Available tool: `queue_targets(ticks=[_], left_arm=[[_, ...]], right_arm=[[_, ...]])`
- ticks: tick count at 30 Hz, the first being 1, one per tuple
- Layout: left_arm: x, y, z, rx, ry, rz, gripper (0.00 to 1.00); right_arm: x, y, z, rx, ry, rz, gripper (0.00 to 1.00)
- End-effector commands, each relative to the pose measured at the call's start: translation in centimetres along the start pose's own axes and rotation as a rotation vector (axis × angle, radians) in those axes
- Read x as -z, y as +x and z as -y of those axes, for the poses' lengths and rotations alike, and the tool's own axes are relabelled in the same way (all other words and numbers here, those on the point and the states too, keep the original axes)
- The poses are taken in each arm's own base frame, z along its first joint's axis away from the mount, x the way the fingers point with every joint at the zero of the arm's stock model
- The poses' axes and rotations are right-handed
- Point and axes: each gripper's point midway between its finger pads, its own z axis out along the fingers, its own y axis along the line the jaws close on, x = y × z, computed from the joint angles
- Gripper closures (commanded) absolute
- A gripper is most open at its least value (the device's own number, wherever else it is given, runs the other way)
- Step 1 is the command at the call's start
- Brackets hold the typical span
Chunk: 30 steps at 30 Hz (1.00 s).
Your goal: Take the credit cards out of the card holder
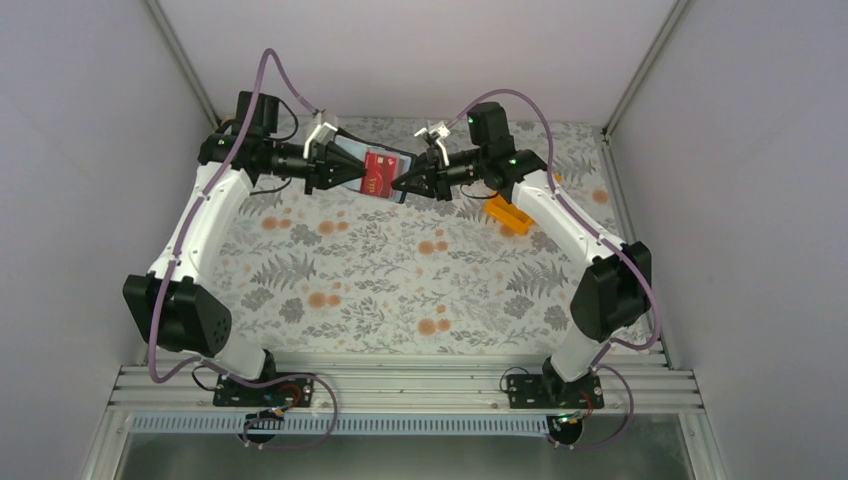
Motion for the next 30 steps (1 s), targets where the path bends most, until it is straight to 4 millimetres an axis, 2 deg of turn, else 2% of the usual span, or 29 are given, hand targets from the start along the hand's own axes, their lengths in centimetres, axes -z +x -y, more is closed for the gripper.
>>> queue_targets(ticks=[1,5,12,17,23,28,30], left_arm=[[0.0,-0.4,-0.1,-0.053,-0.025,-0.005,0.96],[0.0,-0.6,-0.1,-0.046,-0.018,0.004,0.98],[0.9,-1.0,-0.3,-0.041,-0.041,0.019,0.98],[1.0,-1.1,-0.9,-0.037,-0.069,0.010,0.98],[1.2,-1.3,-0.9,-0.055,-0.087,0.001,0.98],[1.9,-0.5,-1.5,-0.047,-0.114,-0.012,0.98],[1.5,-0.1,-1.3,-0.047,-0.102,-0.019,0.98]], right_arm=[[0.3,-1.6,-2.0,0.068,-0.065,0.019,0.96],[0.3,-1.6,-2.0,0.070,-0.064,0.018,0.95],[0.7,-1.1,-1.5,0.063,-0.025,0.012,0.86],[0.7,-1.1,-1.1,0.043,-0.016,0.008,0.95],[0.8,-1.4,-1.1,0.044,-0.012,0.004,0.96],[1.1,-1.3,-1.1,0.051,0.014,0.002,0.96],[1.0,-1.3,-1.0,0.046,0.009,0.002,0.96]])
